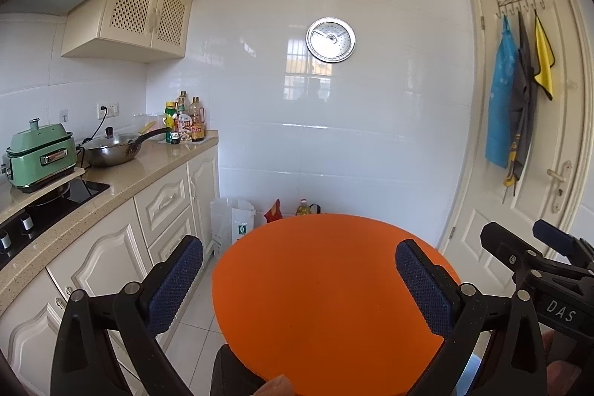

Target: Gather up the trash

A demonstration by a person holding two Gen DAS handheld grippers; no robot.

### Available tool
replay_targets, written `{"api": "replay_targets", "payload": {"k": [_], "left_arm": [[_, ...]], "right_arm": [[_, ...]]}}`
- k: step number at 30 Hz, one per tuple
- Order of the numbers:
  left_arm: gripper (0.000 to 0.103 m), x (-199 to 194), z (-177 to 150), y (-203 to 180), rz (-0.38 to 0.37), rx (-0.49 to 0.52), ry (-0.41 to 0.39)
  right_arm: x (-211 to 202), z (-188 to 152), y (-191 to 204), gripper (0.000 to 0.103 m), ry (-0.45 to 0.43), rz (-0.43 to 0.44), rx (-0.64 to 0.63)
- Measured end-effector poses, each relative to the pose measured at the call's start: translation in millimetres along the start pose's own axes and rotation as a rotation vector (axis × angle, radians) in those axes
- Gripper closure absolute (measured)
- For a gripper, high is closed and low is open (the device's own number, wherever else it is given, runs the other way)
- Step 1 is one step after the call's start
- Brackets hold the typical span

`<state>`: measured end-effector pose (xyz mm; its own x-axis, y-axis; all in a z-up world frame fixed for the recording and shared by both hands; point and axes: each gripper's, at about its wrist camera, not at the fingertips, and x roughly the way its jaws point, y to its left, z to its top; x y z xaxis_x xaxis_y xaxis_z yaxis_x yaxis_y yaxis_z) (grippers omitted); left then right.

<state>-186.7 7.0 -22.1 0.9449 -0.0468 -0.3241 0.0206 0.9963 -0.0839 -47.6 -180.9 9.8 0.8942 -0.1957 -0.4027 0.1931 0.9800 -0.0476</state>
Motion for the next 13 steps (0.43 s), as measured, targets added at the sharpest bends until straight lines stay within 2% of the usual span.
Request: {"api": "replay_targets", "payload": {"k": [6,13], "left_arm": [[0.001,-1.7,-6.3,-3.3,0.007,0.005,-0.007],[0.001,-2.1,-17.4,-5.3,-0.020,-0.010,-0.019]], "right_arm": [[2.2,0.1,-3.2,0.000,0.003,0.002,0.006],[5.7,-4.0,-0.8,0.000,0.017,0.016,-0.002]]}}
